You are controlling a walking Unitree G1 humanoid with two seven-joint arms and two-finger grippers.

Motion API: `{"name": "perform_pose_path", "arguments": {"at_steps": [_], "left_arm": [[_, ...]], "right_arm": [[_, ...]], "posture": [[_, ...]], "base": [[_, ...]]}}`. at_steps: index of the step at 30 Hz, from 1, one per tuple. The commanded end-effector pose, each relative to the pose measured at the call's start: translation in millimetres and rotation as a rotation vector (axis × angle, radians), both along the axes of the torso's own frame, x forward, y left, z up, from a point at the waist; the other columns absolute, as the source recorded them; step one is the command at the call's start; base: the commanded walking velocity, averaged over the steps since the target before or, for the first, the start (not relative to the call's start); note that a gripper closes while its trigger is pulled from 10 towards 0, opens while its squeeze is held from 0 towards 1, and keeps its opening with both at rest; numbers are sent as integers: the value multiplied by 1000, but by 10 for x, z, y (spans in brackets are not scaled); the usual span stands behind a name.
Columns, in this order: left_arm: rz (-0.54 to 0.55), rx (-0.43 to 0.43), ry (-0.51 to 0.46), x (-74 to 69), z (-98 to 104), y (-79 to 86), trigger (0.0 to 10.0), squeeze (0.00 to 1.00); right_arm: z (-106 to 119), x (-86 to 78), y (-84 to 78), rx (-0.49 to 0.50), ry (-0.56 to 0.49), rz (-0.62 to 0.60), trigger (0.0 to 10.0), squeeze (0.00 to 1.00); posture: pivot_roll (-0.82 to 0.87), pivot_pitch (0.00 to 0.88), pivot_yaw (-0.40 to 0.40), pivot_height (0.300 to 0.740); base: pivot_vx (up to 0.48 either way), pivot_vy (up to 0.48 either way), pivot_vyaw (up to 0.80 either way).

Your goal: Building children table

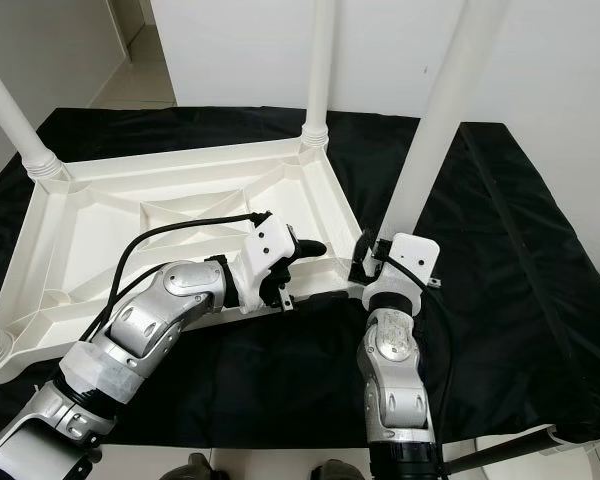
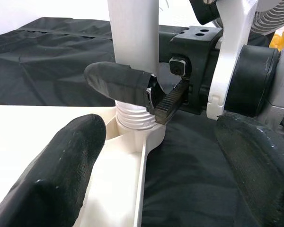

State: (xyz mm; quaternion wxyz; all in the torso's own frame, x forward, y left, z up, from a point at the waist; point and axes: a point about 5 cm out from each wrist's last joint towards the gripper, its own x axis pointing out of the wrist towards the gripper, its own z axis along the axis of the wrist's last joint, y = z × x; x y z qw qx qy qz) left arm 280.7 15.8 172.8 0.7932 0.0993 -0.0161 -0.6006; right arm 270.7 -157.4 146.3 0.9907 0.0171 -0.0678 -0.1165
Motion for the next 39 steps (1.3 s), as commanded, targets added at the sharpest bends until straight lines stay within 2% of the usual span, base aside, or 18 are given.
{"name": "perform_pose_path", "arguments": {"at_steps": [1,2,4,5,8,10,12,18,19,22,23,24,25,26,27,28,37,39], "left_arm": [[-60,25,-7,-15,-4,-4,10000,0],[-60,25,-7,-15,-3,-1,10000,0],[-60,25,-7,-15,-3,-1,10000,0],[-59,25,-8,-15,-2,-1,10000,0],[-62,23,-7,-19,1,-3,10000,0],[-62,23,-7,-19,1,-3,10000,0],[-80,39,-12,-35,-10,-10,10000,0],[-90,45,-13,-50,-21,-12,10000,0],[-110,55,-14,-75,-34,-19,10000,0],[-127,68,-13,-96,-51,-23,10000,0],[-147,91,-18,-129,-85,-24,10000,0],[-147,91,-18,-129,-85,-24,10000,0],[-163,105,-20,-177,-130,-33,10000,0],[-163,105,-20,-177,-130,-33,10000,0],[-164,103,-18,-189,-137,-40,10000,0],[-162,98,-16,-196,-139,-47,10000,0],[-142,88,-17,-169,-126,-64,10000,0],[-137,91,-22,-162,-127,-46,10000,0]], "right_arm": [[31,-16,-43,-11,-21,53,10000,1000],[29,-20,-47,-33,-18,125,10000,1000],[29,-20,-47,-33,-18,125,10000,1000],[15,-28,-53,-54,-9,199,10000,0],[-50,-51,-100,-87,24,322,10000,0],[-50,-51,-100,-87,24,322,10000,0],[-102,-21,-235,-176,53,403,10000,0],[-107,7,-258,-201,64,444,10000,0],[-112,46,-247,-225,76,504,9647,0],[-109,73,-253,-238,84,528,9059,0],[-101,96,-262,-251,89,546,4863,0],[-101,96,-262,-251,89,546,4863,0],[-95,125,-292,-262,97,570,2588,0],[-95,125,-292,-262,97,570,2588,0],[-98,129,-303,-262,99,574,510,0],[-114,137,-320,-262,106,581,0,0],[-207,123,-347,-243,144,602,0,0],[-243,97,-369,-212,162,555,10000,0]], "posture": [[-65,0,31,740],[-66,0,32,740],[-66,0,32,740],[-66,0,31,740],[-63,0,30,740],[-63,0,30,740],[-61,0,35,740],[-61,0,37,740],[-58,0,36,740],[-55,0,33,740],[-53,0,31,740],[-53,0,31,740],[-53,0,28,740],[-53,0,28,740],[-51,0,25,740],[-49,0,23,740],[-46,0,15,740],[-47,0,13,740]], "base": [[0,0,0],[0,0,0],[0,0,0],[0,0,0],[0,0,0],[0,0,0],[0,0,0],[0,0,0],[0,0,0],[0,0,0],[0,0,0],[0,0,0],[0,0,0],[0,0,0],[0,0,0],[0,0,0],[0,0,0],[0,0,0]]}}
